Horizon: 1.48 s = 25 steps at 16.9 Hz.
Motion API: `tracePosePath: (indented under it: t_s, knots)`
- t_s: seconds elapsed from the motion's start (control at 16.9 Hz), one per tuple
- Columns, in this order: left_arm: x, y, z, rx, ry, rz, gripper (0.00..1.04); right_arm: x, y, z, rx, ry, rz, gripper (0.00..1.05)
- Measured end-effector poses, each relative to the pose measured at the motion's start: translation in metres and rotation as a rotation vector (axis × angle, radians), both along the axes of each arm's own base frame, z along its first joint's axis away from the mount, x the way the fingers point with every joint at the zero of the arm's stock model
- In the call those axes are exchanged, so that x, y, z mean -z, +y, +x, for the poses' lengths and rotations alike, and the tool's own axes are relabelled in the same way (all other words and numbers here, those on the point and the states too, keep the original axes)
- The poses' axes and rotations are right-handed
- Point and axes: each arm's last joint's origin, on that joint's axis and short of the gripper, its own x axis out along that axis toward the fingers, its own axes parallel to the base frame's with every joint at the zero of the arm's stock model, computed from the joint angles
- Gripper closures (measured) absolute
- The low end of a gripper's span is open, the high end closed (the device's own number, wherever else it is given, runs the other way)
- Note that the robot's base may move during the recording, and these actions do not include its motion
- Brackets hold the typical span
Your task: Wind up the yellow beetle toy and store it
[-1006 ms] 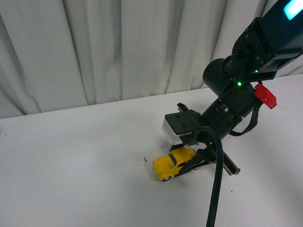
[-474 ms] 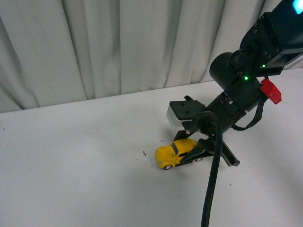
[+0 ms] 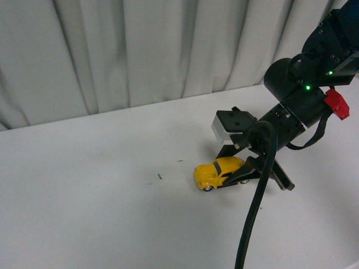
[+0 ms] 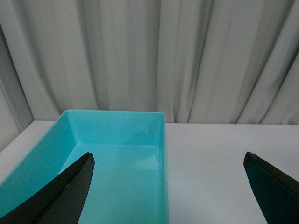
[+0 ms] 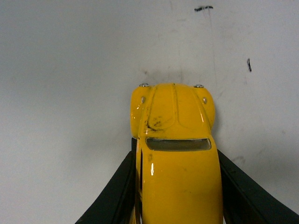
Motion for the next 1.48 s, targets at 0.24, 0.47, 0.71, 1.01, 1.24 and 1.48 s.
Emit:
tracePosePath:
  t_s: [0.24,0.47,0.71,1.01,1.24,1.48]
  knots:
    - [0.0,0.0,0.0,0.0,0.0,0.0,0.07,0.005,-0.028,-0.03,0.071,0.022,0.015,0.62]
    - [0.0,0.0,0.0,0.0,0.0,0.0,0.07,0.006,-0.051,-0.057,0.127,0.053,0.037,0.62]
    - [0.0,0.0,0.0,0.0,0.0,0.0,0.07,0.004,-0.064,-0.068,0.159,0.086,0.03,0.62]
    - [0.0,0.0,0.0,0.0,0.0,0.0,0.07,0.005,-0.066,-0.073,0.159,0.16,-0.01,0.4]
    - [0.0,0.0,0.0,0.001,0.0,0.0,0.07,0.005,-0.067,-0.074,0.152,0.159,-0.009,0.05]
    - [0.0,0.0,0.0,0.001,0.0,0.0,0.07,0.005,-0.067,-0.074,0.15,0.153,-0.012,0.07]
